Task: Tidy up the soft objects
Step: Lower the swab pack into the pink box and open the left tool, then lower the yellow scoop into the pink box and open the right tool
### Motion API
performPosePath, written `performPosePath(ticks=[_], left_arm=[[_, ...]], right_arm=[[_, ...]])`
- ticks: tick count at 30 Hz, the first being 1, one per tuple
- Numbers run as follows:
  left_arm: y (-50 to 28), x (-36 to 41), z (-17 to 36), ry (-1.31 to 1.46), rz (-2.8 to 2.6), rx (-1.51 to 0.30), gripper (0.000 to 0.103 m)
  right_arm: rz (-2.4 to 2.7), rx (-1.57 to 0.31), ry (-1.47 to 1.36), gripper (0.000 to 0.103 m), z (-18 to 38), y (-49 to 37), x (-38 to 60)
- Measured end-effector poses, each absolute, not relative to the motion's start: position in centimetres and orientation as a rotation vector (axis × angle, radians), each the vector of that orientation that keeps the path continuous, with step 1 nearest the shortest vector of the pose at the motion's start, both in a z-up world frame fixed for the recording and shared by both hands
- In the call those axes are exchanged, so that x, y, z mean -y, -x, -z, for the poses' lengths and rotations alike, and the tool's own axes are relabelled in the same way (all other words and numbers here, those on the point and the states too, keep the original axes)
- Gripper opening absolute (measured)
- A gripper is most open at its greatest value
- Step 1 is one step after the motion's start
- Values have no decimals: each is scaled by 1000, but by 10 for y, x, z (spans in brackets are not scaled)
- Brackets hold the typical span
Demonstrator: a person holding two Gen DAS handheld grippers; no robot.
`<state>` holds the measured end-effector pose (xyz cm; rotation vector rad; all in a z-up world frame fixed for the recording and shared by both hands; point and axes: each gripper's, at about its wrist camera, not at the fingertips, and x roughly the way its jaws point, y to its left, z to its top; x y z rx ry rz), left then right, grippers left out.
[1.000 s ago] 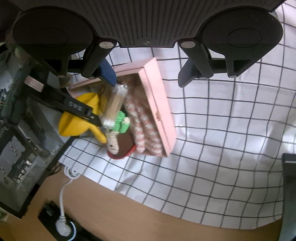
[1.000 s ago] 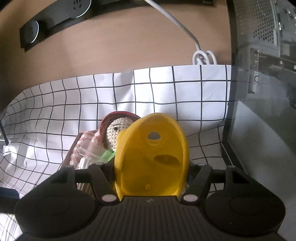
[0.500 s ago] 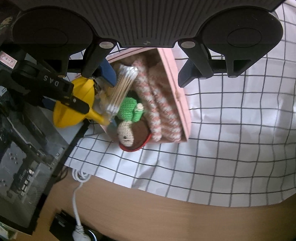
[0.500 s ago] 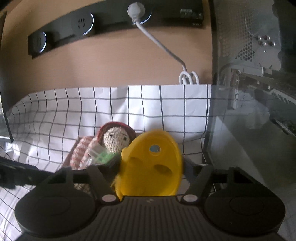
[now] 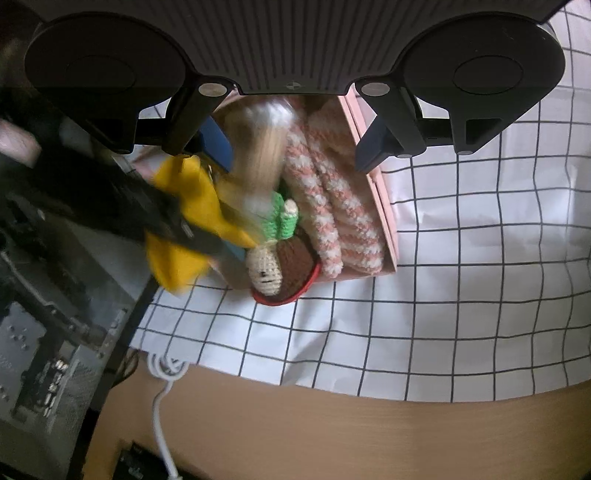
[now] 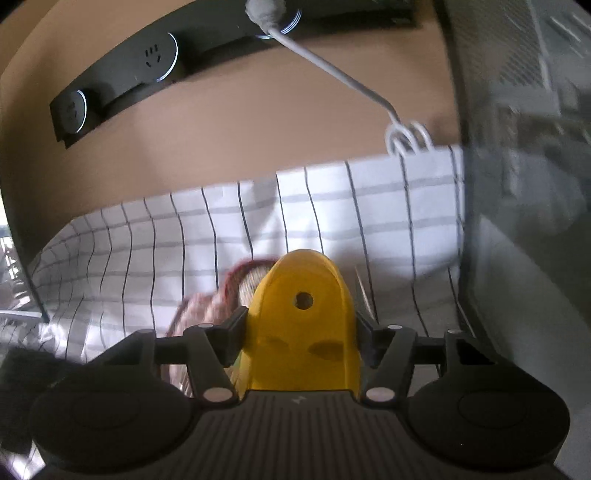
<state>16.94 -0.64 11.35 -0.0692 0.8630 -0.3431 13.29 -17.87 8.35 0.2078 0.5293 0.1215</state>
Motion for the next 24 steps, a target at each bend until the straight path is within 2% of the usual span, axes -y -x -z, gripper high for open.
performPosePath(ticks=[3,4,6,8,9,17,19,24], left_arm=[[-179,7,-106,58,321,-872,83],[-183,6,-105,54,310,-871,83],[-191,2,-104,46,277,-868,86],[-201,-2,-101,41,259,-871,99],[-206,-3,-99,37,252,-878,100],[-211,-9,-98,19,229,-882,100],[-209,-13,-98,29,227,-888,99],[-206,-19,-98,73,220,-887,98]], right_arm=[[-96,-578,-174,67,-71,-118,182],[-104,-599,-167,72,-68,-116,183],[-119,-612,-151,72,-67,-112,185],[-130,-610,-140,72,-70,-107,187],[-131,-606,-140,72,-73,-105,188],[-115,-549,-90,72,-102,-82,188],[-100,-509,-24,76,-114,-80,180],[-96,-478,57,77,-130,-109,157]])
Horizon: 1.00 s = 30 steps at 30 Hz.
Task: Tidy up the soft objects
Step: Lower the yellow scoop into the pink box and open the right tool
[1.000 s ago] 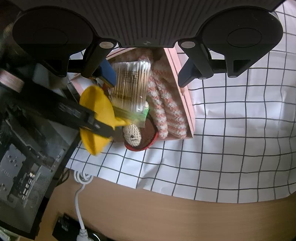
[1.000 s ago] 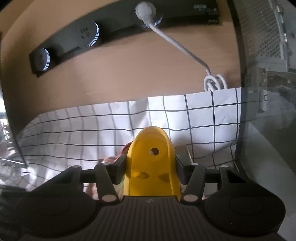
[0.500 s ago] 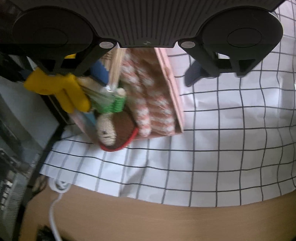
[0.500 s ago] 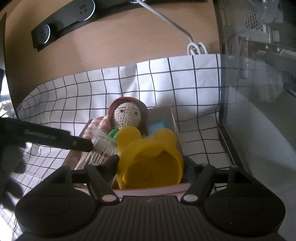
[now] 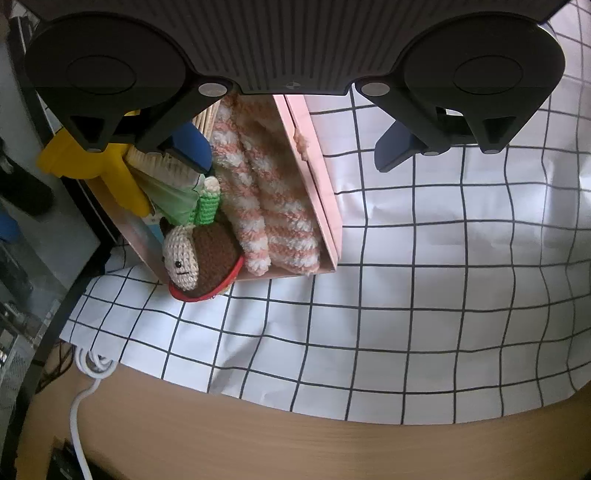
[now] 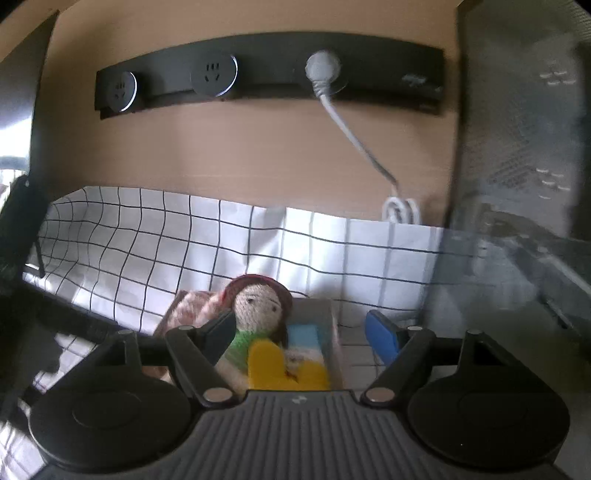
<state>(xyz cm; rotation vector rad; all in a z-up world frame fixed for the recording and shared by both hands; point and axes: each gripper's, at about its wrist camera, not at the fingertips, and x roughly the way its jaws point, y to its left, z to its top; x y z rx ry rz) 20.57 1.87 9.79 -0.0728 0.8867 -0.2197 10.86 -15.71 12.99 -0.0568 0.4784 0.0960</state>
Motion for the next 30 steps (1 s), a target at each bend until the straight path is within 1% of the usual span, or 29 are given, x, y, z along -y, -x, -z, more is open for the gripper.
performPosePath(ticks=[1,2,3,4,6,9,10,14,19,25,30], left_arm=[[-205,-20,-99,84,221,-886,98],[-203,-21,-101,94,226,-886,97],[-200,-23,-103,101,234,-883,97],[-197,-26,-106,109,244,-879,97],[-189,-33,-112,133,268,-869,97],[-180,-41,-116,173,312,-881,97],[-178,-42,-115,180,319,-885,97],[-174,-40,-111,207,319,-893,97],[-173,-43,-103,174,271,-922,97],[-171,-42,-103,125,225,-918,97],[-169,-42,-106,115,233,-917,96]], right_arm=[[-104,-539,53,76,-127,-122,154],[-103,-609,56,67,-122,-134,152],[-99,-660,57,63,-118,-141,151],[-94,-694,54,61,-113,-142,151],[-94,-724,38,61,-102,-133,155],[-112,-681,41,62,-93,-115,156],[-111,-691,0,62,-91,-116,158],[-117,-693,-96,61,-77,-133,155],[-183,-683,-222,61,-67,-157,160],[-193,-672,-180,61,-74,-147,172],[-170,-534,-65,63,-95,-107,170]])
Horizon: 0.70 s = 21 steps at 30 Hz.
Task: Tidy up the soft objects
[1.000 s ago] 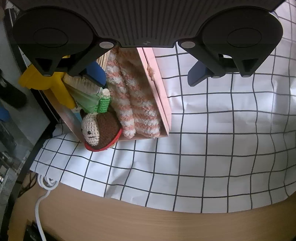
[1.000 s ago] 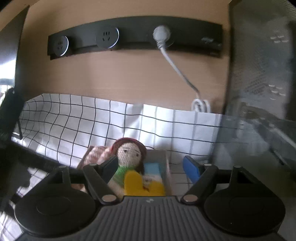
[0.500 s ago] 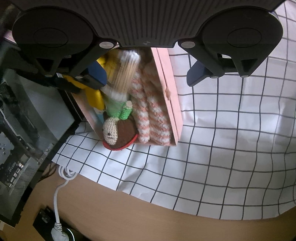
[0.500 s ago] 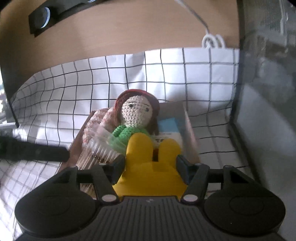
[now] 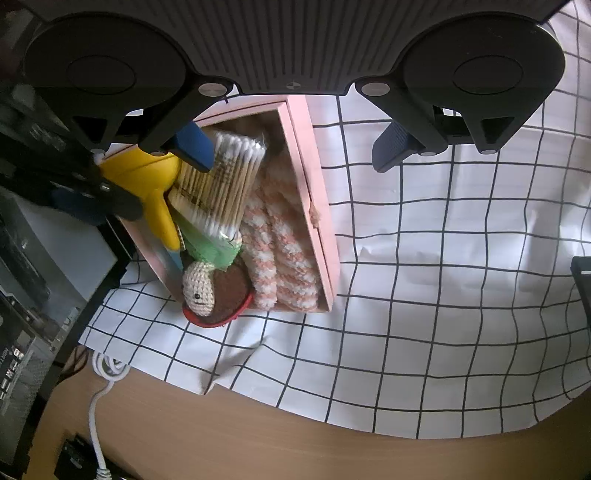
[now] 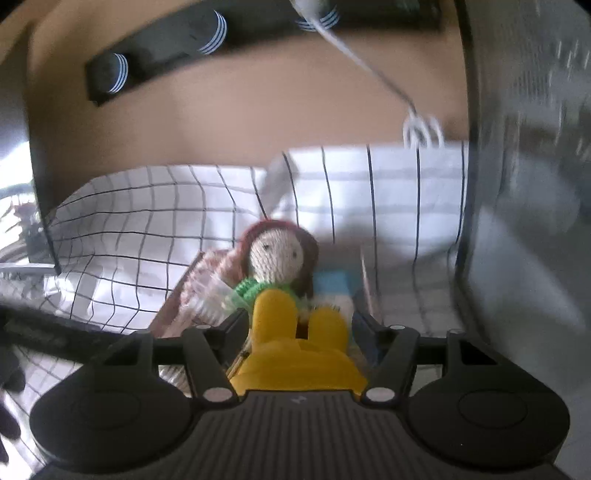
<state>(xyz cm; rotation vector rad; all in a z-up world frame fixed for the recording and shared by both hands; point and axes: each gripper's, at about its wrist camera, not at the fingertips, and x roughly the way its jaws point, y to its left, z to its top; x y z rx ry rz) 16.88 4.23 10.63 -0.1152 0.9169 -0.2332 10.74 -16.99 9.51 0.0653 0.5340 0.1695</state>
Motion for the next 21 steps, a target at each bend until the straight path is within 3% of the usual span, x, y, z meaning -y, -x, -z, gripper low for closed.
performPosePath(ticks=[2,3,4,7,11,17,21], left_arm=[[-167,-44,-106,118,237,-915,96],[-166,-45,-107,121,237,-915,96],[-164,-47,-107,125,237,-914,96],[-160,-51,-108,137,236,-913,94],[-153,-53,-109,136,238,-913,84],[-129,-65,-117,134,258,-858,84],[-105,-85,-119,148,271,-814,84]], right_arm=[[-156,-516,-19,61,-95,-97,167],[-141,-517,10,45,-93,-93,164],[-141,-530,31,38,-90,-90,162],[-140,-549,39,36,-85,-92,159],[-130,-582,28,36,-77,-113,155],[-149,-577,-37,39,-88,-109,161],[-75,-526,-54,63,-115,-76,165]])
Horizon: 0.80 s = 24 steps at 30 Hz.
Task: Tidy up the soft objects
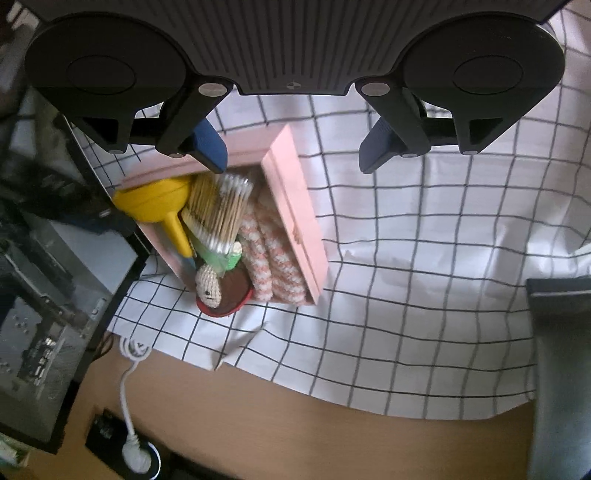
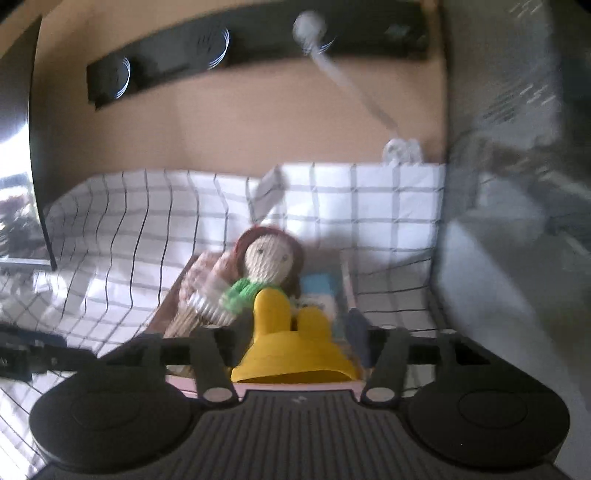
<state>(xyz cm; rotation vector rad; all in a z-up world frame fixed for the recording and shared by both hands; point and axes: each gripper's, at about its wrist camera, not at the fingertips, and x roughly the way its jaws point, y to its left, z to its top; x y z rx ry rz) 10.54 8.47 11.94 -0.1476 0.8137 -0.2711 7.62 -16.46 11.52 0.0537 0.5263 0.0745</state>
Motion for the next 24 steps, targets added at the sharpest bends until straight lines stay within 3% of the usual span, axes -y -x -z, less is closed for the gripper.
performPosePath(ticks=[5,11,17,22,24], left_arm=[[-72,-100,-100,107,278,-839,84],[-31,-82,-60,58,299,-891,84],[-11,-39,-42,22,164,-843,96],[-2,-16,-35,-38,78,-788,99],[-3,-18,-36,-21,65,-783,99]], right_arm=[[40,-568,-9,70,-124,-27,156],[55,-738,-5,71,-77,22,144],[-11,-838,-15,71,-42,19,154],[-35,-850,0,71,-34,4,163],[-43,-835,30,79,-30,0,164]])
